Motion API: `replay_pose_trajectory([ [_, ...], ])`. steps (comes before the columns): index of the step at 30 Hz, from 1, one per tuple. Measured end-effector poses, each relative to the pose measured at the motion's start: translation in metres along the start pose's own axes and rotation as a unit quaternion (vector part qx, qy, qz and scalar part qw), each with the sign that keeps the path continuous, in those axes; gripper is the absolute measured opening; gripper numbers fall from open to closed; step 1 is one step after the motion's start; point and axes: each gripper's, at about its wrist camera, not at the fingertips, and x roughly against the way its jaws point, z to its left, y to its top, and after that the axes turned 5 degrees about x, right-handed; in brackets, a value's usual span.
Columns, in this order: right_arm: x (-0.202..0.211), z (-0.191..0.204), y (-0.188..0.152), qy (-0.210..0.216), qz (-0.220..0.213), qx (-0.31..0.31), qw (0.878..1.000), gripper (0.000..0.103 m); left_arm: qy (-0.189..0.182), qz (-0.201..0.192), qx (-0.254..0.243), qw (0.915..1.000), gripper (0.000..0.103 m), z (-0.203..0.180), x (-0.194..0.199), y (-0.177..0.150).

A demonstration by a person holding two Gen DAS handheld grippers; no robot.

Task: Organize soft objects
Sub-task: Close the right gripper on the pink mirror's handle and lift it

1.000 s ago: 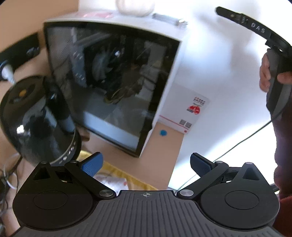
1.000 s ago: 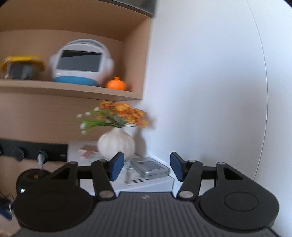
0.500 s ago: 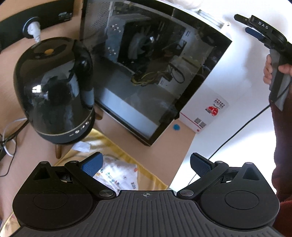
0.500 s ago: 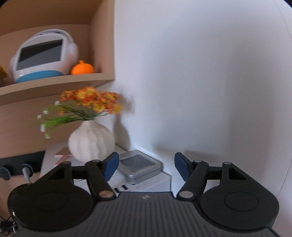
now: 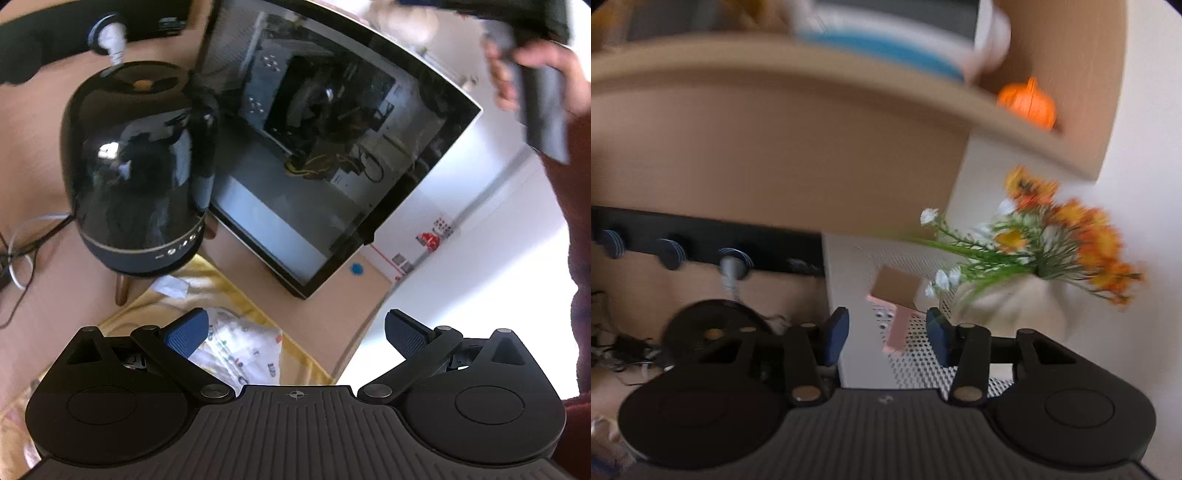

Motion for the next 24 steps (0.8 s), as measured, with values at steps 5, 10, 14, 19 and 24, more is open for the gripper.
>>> replay_pose_trajectory([
  [5, -0.038, -0.01, 0.006, 0.014, 0.042, -0.054, 0.998, 0.04, -0.005, -0.007, 0.037, 0.9993, 0.103, 0.02, 0.002, 0.005],
  [10, -0.052, -0.014, 0.004, 0.018, 0.056, -0.071, 0.996, 0.022, -0.008, -0.005, 0.048, 0.9988, 0.103, 0.029, -0.002, 0.015],
  [14, -0.046, -0.014, -0.002, 0.025, 0.051, -0.068, 0.996, 0.016, -0.023, 0.004, 0.05, 0.9985, 0.103, 0.031, -0.01, 0.022],
  [19, -0.033, -0.012, -0.006, 0.036, 0.05, -0.042, 0.997, 0.015, -0.048, 0.002, 0.053, 0.9974, 0.103, 0.028, -0.018, 0.039],
  [24, -0.003, -0.021, -0.017, 0.04, 0.038, -0.035, 0.998, 0.015, -0.112, 0.002, 0.077, 0.9907, 0.103, 0.021, -0.03, 0.075],
])
